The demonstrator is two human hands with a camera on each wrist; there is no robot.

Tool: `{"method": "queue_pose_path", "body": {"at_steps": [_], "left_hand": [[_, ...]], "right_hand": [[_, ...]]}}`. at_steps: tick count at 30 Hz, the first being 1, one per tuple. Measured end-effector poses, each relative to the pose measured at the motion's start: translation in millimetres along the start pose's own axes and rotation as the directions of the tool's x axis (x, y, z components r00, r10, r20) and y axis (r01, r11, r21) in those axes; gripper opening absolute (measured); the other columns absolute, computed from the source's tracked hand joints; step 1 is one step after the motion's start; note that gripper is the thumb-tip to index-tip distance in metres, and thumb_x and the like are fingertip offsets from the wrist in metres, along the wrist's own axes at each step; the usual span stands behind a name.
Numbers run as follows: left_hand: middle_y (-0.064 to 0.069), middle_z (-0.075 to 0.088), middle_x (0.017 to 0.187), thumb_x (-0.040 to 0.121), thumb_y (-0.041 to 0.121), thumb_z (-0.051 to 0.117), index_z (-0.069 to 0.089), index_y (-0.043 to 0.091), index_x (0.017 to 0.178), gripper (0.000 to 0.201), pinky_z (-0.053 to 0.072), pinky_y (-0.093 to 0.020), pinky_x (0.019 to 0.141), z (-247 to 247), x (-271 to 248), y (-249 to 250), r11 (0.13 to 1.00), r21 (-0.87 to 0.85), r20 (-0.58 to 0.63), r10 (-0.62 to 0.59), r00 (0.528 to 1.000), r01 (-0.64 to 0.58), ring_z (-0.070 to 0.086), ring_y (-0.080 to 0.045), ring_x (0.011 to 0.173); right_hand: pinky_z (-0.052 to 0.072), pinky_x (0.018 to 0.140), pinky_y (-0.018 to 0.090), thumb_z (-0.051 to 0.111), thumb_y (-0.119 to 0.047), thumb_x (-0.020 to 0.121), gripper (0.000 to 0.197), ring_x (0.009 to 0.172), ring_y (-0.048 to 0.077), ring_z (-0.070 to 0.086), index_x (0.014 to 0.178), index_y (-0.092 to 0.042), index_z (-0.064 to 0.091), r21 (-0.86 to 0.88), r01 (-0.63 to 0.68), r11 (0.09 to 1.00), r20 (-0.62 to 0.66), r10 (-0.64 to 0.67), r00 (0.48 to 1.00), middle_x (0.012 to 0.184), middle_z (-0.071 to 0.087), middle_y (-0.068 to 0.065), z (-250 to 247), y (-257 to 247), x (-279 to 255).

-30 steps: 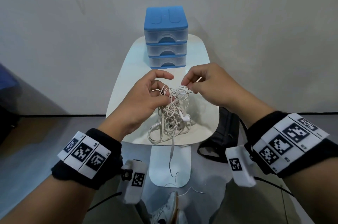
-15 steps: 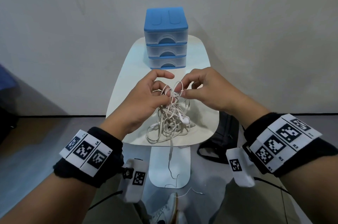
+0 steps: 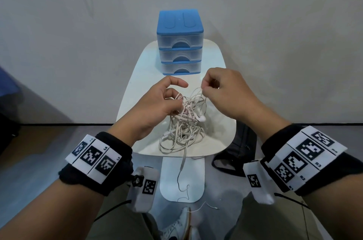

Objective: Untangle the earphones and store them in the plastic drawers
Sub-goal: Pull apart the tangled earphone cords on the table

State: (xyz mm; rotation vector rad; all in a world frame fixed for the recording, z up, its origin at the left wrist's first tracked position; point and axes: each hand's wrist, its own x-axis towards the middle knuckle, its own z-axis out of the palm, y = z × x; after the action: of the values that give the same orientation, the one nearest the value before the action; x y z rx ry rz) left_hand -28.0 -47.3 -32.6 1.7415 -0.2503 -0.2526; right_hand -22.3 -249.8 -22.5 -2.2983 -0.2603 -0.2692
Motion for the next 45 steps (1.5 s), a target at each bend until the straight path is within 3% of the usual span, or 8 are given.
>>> {"method": "queue_pose_path", "body": {"at_steps": [7, 12, 21, 26, 32, 38, 41, 45], "left_hand": [[0.001, 0.055, 0.075, 0.086, -0.011, 0.055, 0.064, 0.022, 0.117, 0.047, 0.044, -0.029, 0.066, 1, 0, 3, 0.991, 0.132, -0.017, 0.005, 1.0, -0.002, 0.052, -0.015, 0.066], [-0.001, 0.046, 0.074, 0.088, -0.008, 0.052, 0.077, 0.02, 0.106, 0.042, 0.043, -0.029, 0.068, 1, 0, 4, 0.984, 0.179, 0.014, -0.001, 1.0, -0.002, 0.048, -0.014, 0.065], [-0.002, 0.059, 0.07, 0.089, 0.001, 0.07, 0.073, 0.011, 0.098, 0.013, 0.048, -0.022, 0.064, 2, 0, 6, 0.97, 0.243, 0.098, -0.027, 0.995, 0.003, 0.054, -0.015, 0.067], [-0.006, 0.064, 0.08, 0.089, 0.007, 0.076, 0.069, 0.009, 0.091, 0.007, 0.052, -0.032, 0.072, 4, 4, 7, 0.968, 0.252, 0.086, -0.016, 0.996, -0.006, 0.061, -0.018, 0.07], [-0.001, 0.068, 0.087, 0.091, 0.019, 0.075, 0.069, 0.015, 0.092, 0.007, 0.048, -0.038, 0.081, 4, 2, 13, 0.979, 0.2, 0.184, -0.078, 0.98, 0.04, 0.061, -0.016, 0.081], [-0.009, 0.069, 0.107, 0.073, 0.039, 0.092, 0.068, 0.016, 0.099, 0.043, 0.044, -0.028, 0.077, 6, 0, 13, 0.961, 0.276, 0.199, -0.09, 0.976, 0.032, 0.06, -0.008, 0.075], [0.004, 0.067, 0.098, 0.075, 0.039, 0.09, 0.067, 0.016, 0.097, 0.04, 0.04, -0.023, 0.071, 11, 2, 10, 0.953, 0.303, 0.11, -0.055, 0.992, 0.02, 0.055, -0.002, 0.067], [0.008, 0.064, 0.09, 0.079, 0.031, 0.089, 0.066, 0.016, 0.092, 0.031, 0.039, -0.012, 0.062, 14, 5, 10, 0.939, 0.343, 0.038, 0.016, 0.999, -0.029, 0.05, 0.004, 0.059]], "right_hand": [[0.029, 0.055, 0.024, 0.057, -0.008, 0.062, 0.015, 0.06, 0.018, 0.04, 0.071, 0.004, 0.06, 0.575, -0.23, 0.785, 0.193, 0.143, 0.971, 0.056, 0.059, 0.005, -10, -8, -1], [0.038, 0.062, 0.027, 0.078, -0.016, 0.076, 0.008, 0.057, 0.007, 0.045, 0.078, -0.008, 0.078, 0.18, -0.156, 0.971, 0.322, 0.092, 0.942, 0.057, 0.06, -0.009, -19, -4, -1], [0.026, 0.048, 0.016, 0.077, -0.017, 0.088, 0.008, 0.045, 0.008, 0.036, 0.08, -0.018, 0.077, -0.019, -0.034, 0.999, 0.249, 0.037, 0.968, 0.042, 0.038, -0.013, -19, -5, -3], [0.034, 0.05, 0.017, 0.068, -0.015, 0.084, 0.012, 0.047, 0.006, 0.041, 0.073, -0.012, 0.071, -0.015, -0.137, 0.99, 0.058, 0.138, 0.989, 0.046, 0.049, -0.014, -5, 1, -3], [0.026, 0.038, 0.009, 0.071, -0.011, 0.087, 0.01, 0.034, 0.004, 0.042, 0.077, -0.009, 0.073, 0.047, -0.162, 0.986, 0.113, 0.156, 0.981, 0.037, 0.046, -0.015, -11, 2, -5], [0.031, 0.048, 0.015, 0.075, -0.014, 0.086, 0.009, 0.044, 0.002, 0.044, 0.078, -0.017, 0.074, 0.065, -0.147, 0.987, 0.113, 0.139, 0.984, 0.045, 0.05, -0.017, -12, 4, -7], [0.042, 0.058, 0.022, 0.068, -0.015, 0.088, 0.012, 0.062, 0.008, 0.057, 0.077, -0.017, 0.071, 0.079, -0.169, 0.982, 0.005, 0.17, 0.985, 0.071, 0.069, -0.01, -5, 2, -7], [0.033, 0.057, 0.033, 0.057, -0.017, 0.09, 0.022, 0.064, 0.02, 0.042, 0.075, -0.001, 0.057, 0.054, -0.21, 0.976, -0.069, 0.213, 0.975, 0.066, 0.054, 0.002, -3, -4, -7]]}}
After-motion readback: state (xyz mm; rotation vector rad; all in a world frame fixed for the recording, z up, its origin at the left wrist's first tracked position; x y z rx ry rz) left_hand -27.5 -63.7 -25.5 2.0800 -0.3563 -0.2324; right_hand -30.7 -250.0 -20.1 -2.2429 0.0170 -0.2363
